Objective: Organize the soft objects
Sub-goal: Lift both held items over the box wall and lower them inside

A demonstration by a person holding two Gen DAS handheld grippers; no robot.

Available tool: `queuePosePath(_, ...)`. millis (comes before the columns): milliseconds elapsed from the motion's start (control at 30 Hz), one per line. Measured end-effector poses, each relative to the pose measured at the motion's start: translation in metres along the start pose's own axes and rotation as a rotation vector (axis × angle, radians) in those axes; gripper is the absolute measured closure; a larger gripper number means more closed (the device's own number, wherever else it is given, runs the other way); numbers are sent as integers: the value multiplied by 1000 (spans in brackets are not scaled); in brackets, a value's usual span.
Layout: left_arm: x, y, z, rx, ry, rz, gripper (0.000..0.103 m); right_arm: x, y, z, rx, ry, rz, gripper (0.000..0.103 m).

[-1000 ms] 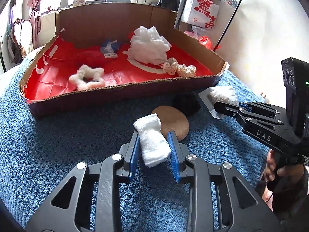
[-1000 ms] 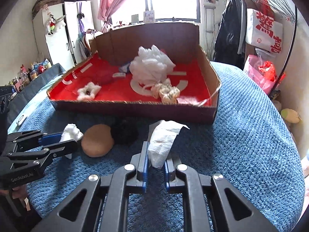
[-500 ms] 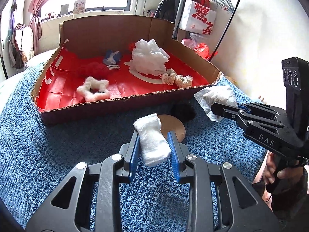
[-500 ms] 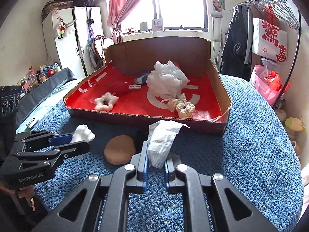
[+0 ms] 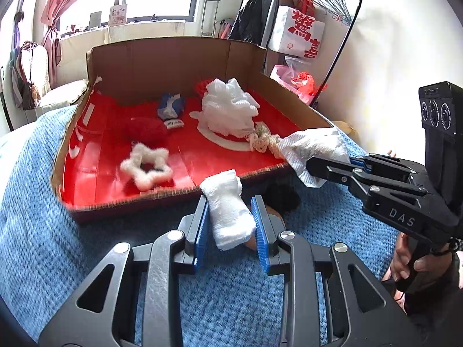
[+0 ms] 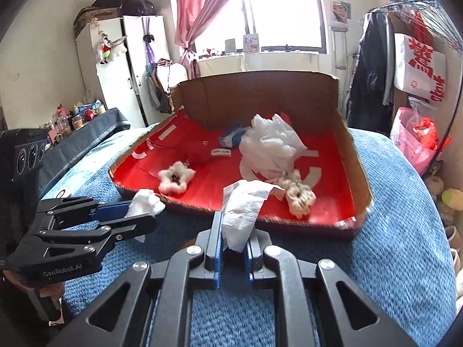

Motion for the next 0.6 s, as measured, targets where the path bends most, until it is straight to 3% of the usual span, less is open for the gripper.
queuePosePath(267, 36, -40, 9, 69, 7, 54, 76, 45, -26, -8, -22, -103, 64, 89)
queuePosePath(600, 83, -45, 22, 117, -20, 171, 76, 90, -24, -15, -44, -183, 169, 89)
Point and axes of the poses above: each gripper's, at about its wrist camera, not at the fingertips, and x roughly the way its jaws point, z to its left, y to its underside, the point moved 8 cm from there along x, roughly the way its jaws point, and after that the axes turned 5 degrees about -x, right-handed, at the moved point
